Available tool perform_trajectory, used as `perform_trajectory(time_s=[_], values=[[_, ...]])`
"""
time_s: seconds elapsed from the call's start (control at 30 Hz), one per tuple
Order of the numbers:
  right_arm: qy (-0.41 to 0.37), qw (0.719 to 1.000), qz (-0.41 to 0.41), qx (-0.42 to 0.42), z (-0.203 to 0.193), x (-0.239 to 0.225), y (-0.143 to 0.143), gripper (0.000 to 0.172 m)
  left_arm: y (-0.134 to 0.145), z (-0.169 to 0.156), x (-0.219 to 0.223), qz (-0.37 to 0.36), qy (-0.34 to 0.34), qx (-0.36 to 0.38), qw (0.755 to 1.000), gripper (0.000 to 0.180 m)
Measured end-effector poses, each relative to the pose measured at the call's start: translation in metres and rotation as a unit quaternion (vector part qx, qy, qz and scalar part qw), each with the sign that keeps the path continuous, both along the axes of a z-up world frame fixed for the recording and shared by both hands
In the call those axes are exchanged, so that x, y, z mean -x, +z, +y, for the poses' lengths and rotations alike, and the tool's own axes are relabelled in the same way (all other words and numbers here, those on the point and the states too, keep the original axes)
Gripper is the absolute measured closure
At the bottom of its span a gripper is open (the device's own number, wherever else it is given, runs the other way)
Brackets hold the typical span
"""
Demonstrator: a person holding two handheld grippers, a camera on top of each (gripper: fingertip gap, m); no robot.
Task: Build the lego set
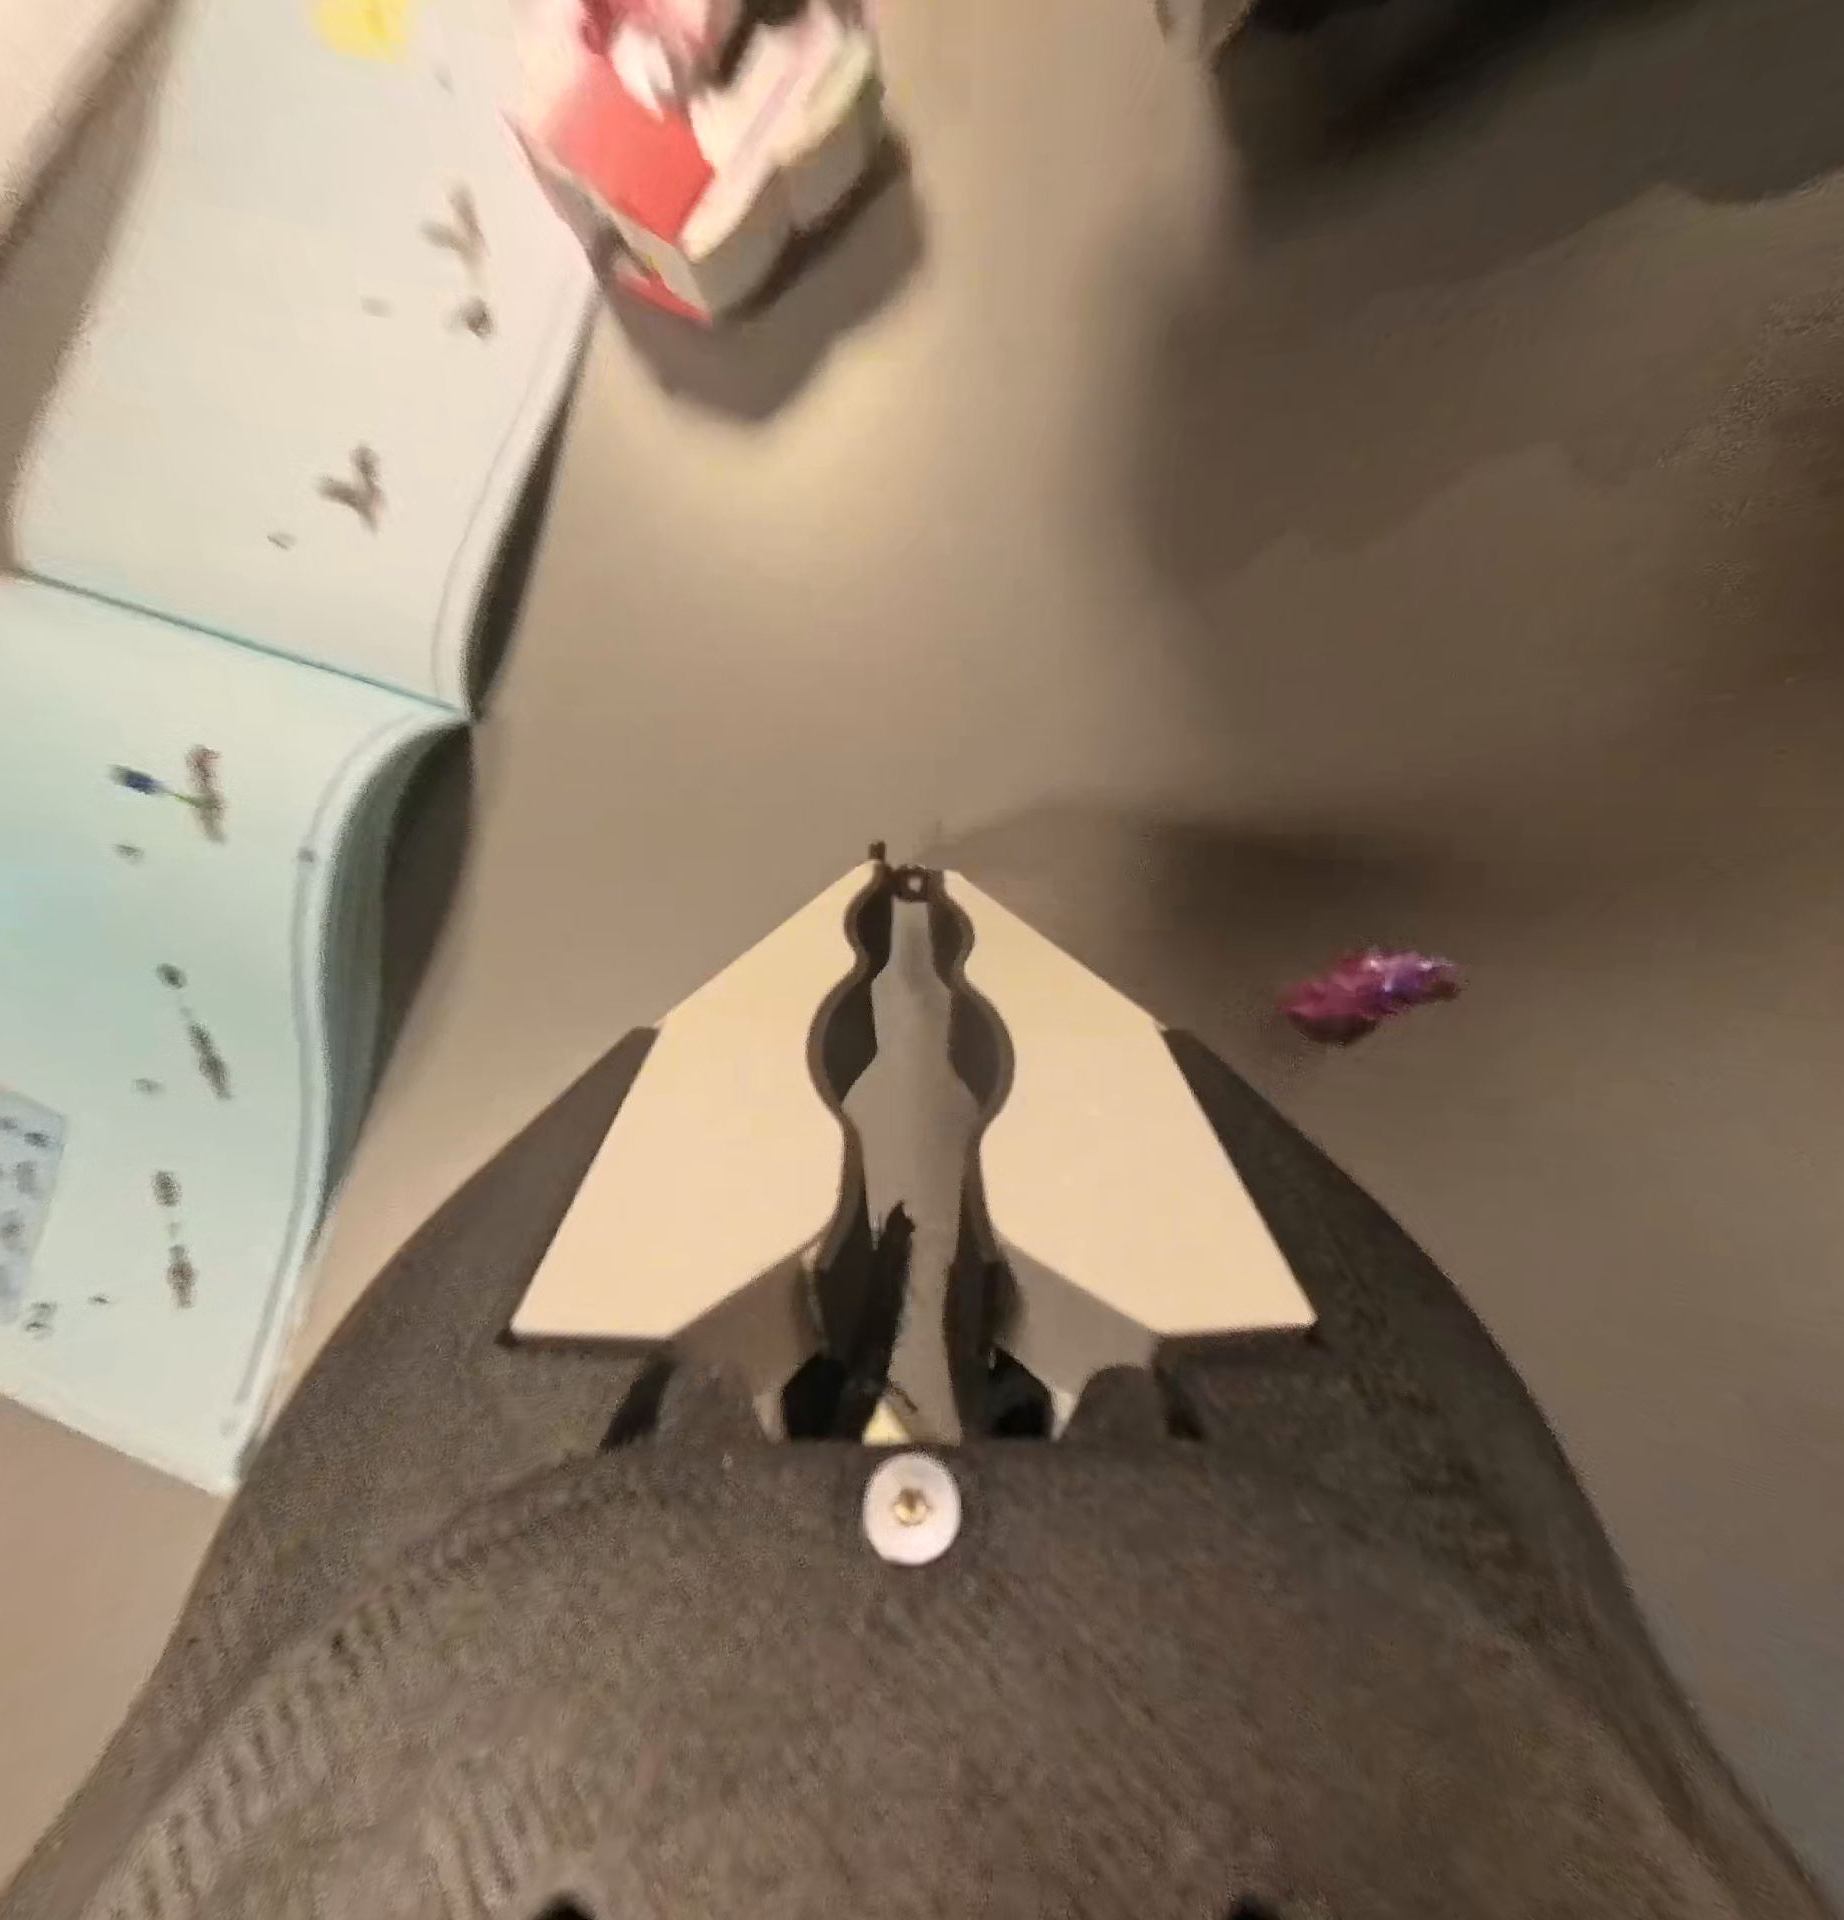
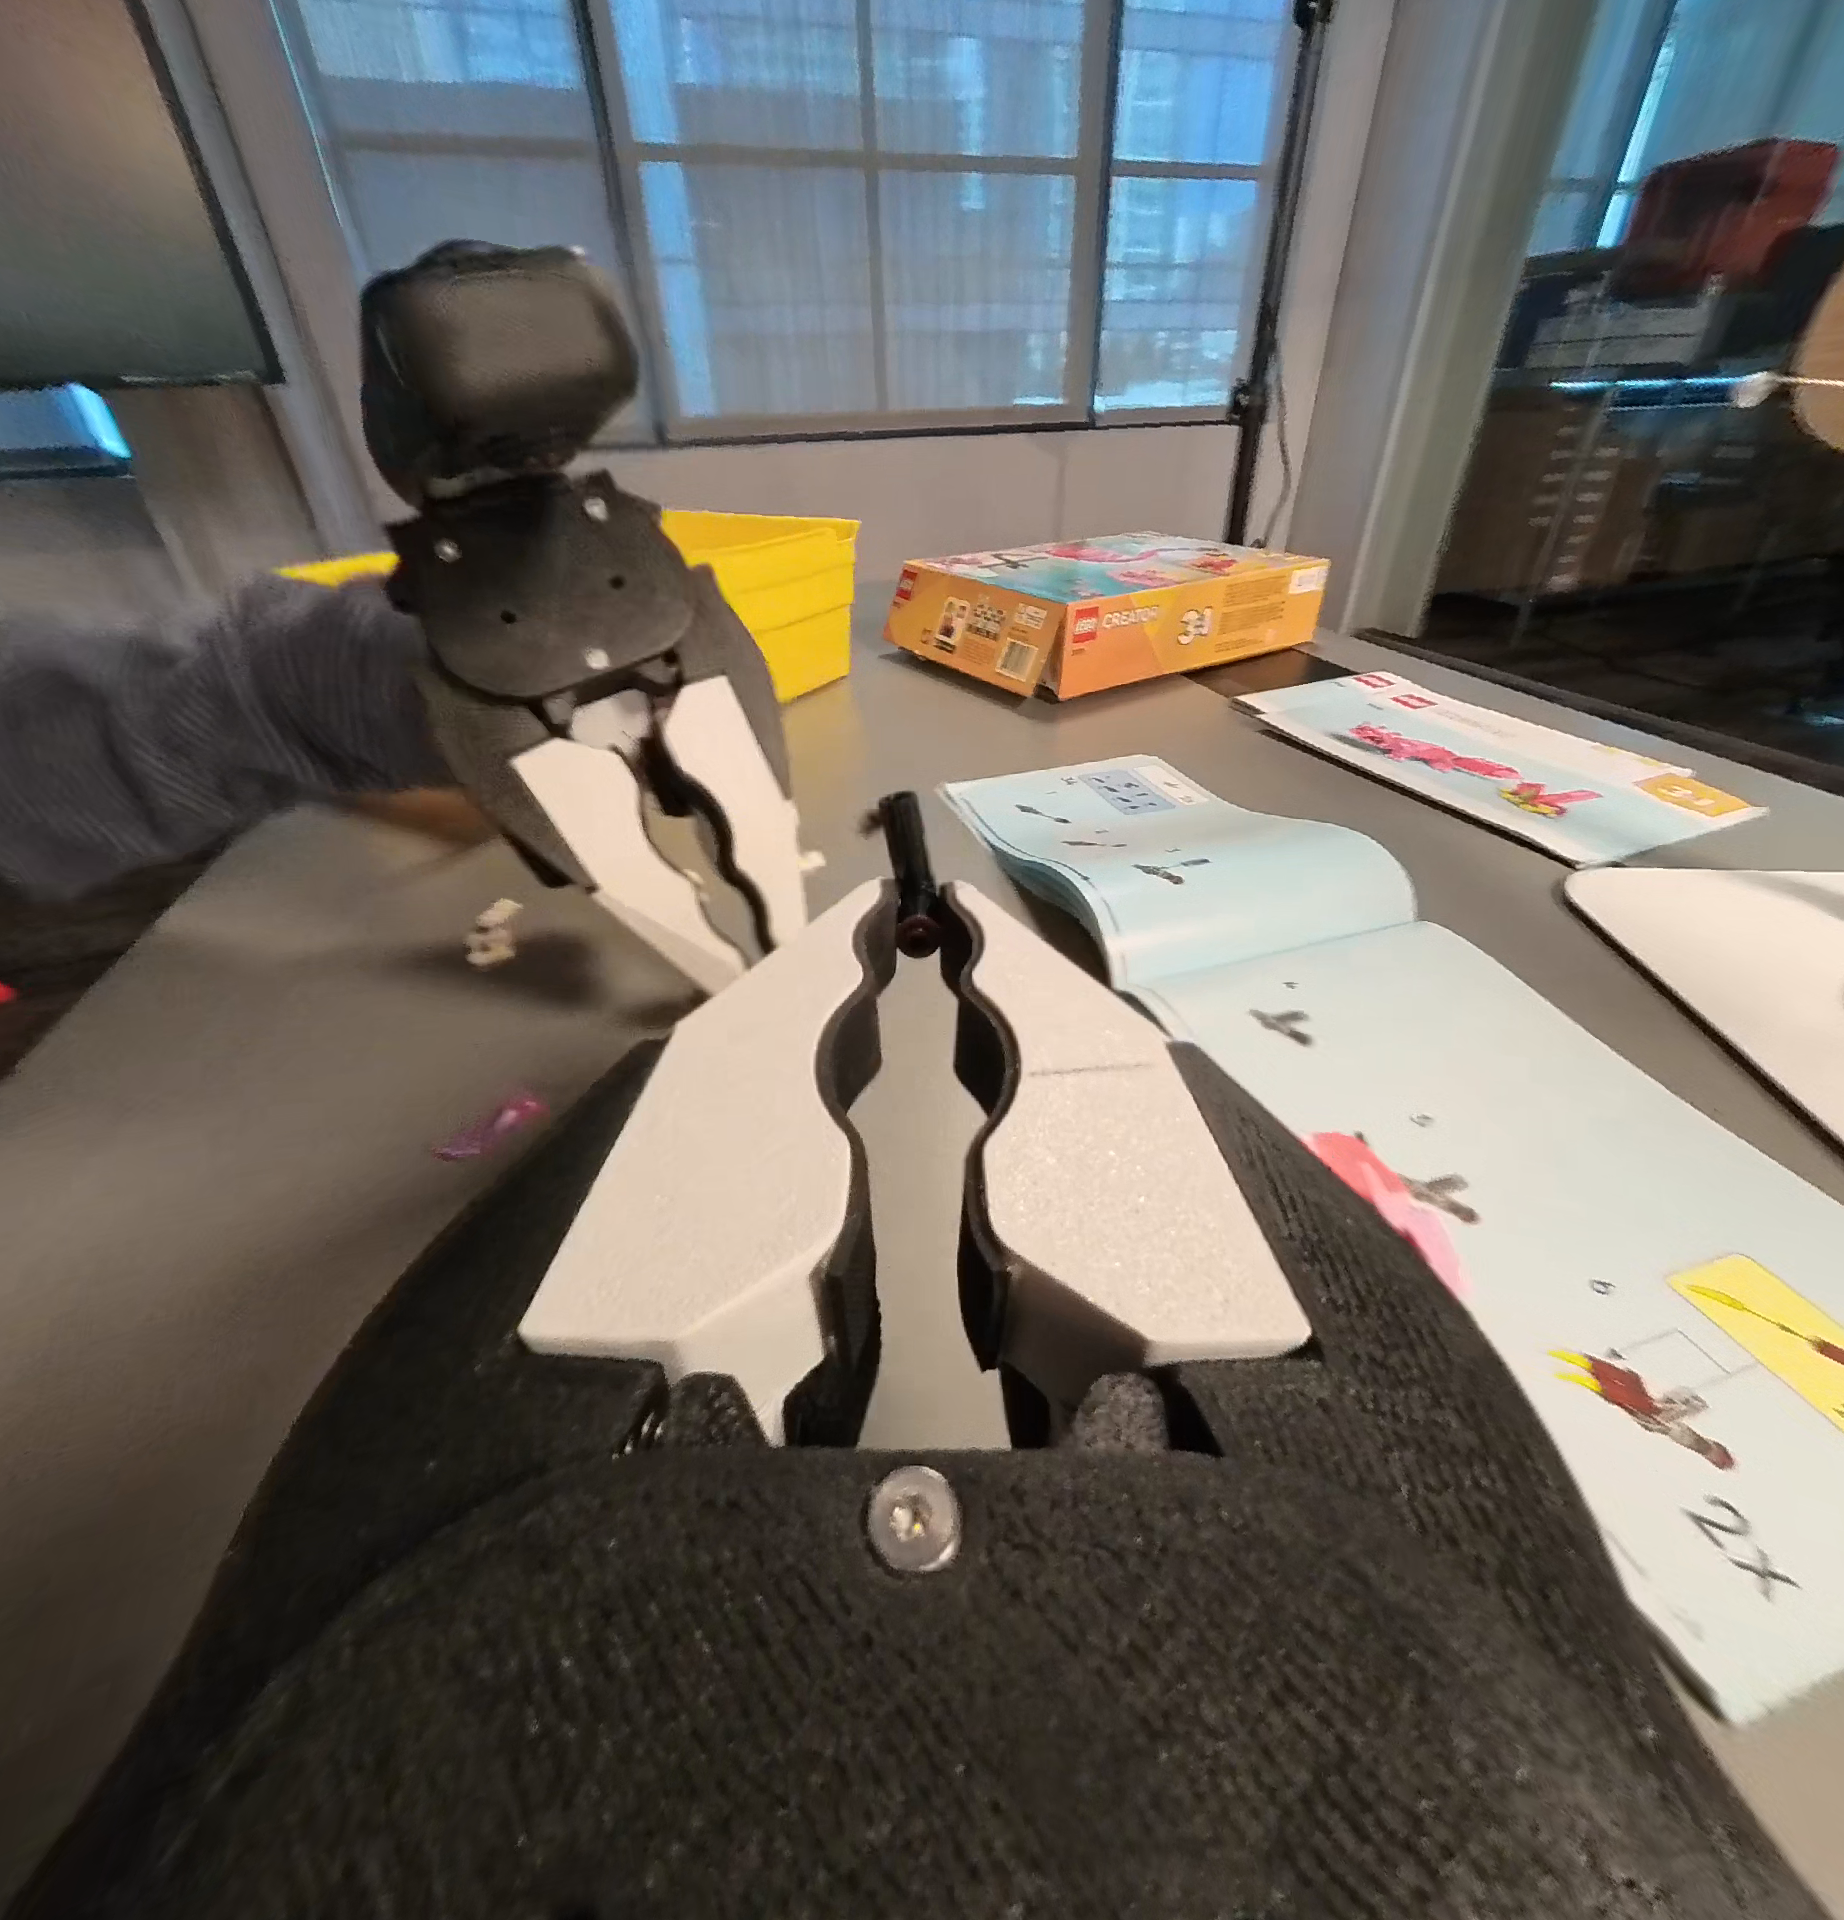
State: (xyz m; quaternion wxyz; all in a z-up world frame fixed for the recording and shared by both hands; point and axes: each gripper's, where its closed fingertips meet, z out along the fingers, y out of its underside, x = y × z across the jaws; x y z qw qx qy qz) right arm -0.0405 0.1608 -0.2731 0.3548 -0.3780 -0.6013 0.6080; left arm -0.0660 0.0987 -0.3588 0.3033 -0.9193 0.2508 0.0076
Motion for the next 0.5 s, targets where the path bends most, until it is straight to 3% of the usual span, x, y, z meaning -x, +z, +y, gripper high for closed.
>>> perform_trajectory(time_s=[0.1, 0.2, 0.37, 0.5], values=[[0.067, 0.997, 0.015, 0.034, -0.017, -0.010, 0.009, 0.166, 0.046, 0.016, -0.013, -0.013, -0.036, -0.169, 0.985, 0.175], [0.125, 0.989, 0.025, 0.072, -0.033, -0.019, 0.020, 0.166, 0.094, 0.017, -0.033, -0.070, -0.091, -0.320, 0.940, 0.175], [0.158, 0.975, 0.020, 0.152, -0.039, -0.020, 0.030, 0.166, 0.120, 0.005, -0.044, -0.181, -0.131, -0.411, 0.884, 0.176], [0.188, 0.962, 0.005, 0.199, -0.050, -0.021, 0.036, 0.166, 0.132, 0.000, -0.046, -0.140, -0.173, -0.486, 0.845, 0.176]])
